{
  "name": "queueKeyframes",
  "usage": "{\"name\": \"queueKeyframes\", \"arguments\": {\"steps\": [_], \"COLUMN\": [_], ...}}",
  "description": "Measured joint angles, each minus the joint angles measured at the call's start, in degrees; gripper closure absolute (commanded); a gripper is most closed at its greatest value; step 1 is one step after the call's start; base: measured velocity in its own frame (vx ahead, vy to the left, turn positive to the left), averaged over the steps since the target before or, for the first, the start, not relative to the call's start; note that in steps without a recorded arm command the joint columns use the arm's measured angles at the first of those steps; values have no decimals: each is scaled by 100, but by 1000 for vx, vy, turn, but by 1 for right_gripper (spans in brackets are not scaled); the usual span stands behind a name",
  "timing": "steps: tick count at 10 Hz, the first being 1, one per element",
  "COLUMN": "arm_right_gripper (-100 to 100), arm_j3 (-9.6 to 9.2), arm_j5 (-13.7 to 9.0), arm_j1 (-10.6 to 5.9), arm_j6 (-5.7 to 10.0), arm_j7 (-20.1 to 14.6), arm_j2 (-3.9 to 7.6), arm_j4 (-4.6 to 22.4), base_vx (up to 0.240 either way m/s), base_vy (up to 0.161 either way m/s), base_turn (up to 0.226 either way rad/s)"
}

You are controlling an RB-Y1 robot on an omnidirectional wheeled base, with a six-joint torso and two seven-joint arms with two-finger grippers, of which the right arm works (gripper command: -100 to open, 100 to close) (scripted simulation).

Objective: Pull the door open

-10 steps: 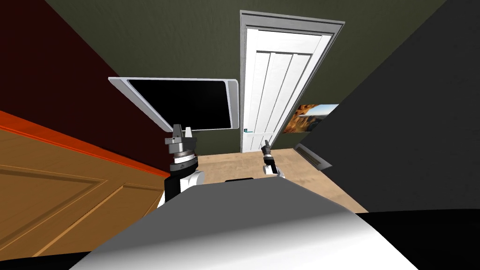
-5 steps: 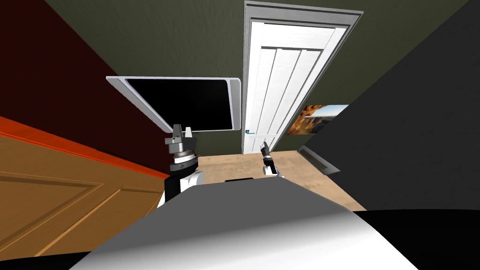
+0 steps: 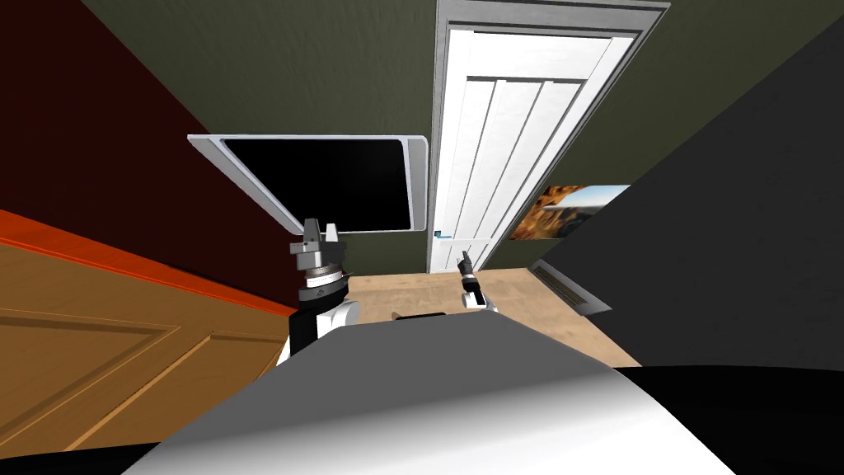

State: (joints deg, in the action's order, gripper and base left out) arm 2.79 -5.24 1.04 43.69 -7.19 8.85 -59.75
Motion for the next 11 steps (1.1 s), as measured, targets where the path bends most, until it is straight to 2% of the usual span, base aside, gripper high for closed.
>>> {"name": "queueKeyframes", "arguments": {"steps": [4, 7, 9, 11], "arm_right_gripper": [-100, -100, -100, -100], "arm_j3": [-10, -14, -16, -23], "arm_j5": [-25, -52, -67, -80], "arm_j1": [-191, -356, -519, -598], "arm_j6": [113, 131, 233, 277], "arm_j7": [20, 32, 48, 57], "arm_j2": [34, 77, 89, 110], "arm_j4": [535, 920, 1319, 1561], "base_vx": [78, 93, 92, 96], "base_vy": [10, 6, 4, 9], "base_turn": [29, 36, 36, 26]}}
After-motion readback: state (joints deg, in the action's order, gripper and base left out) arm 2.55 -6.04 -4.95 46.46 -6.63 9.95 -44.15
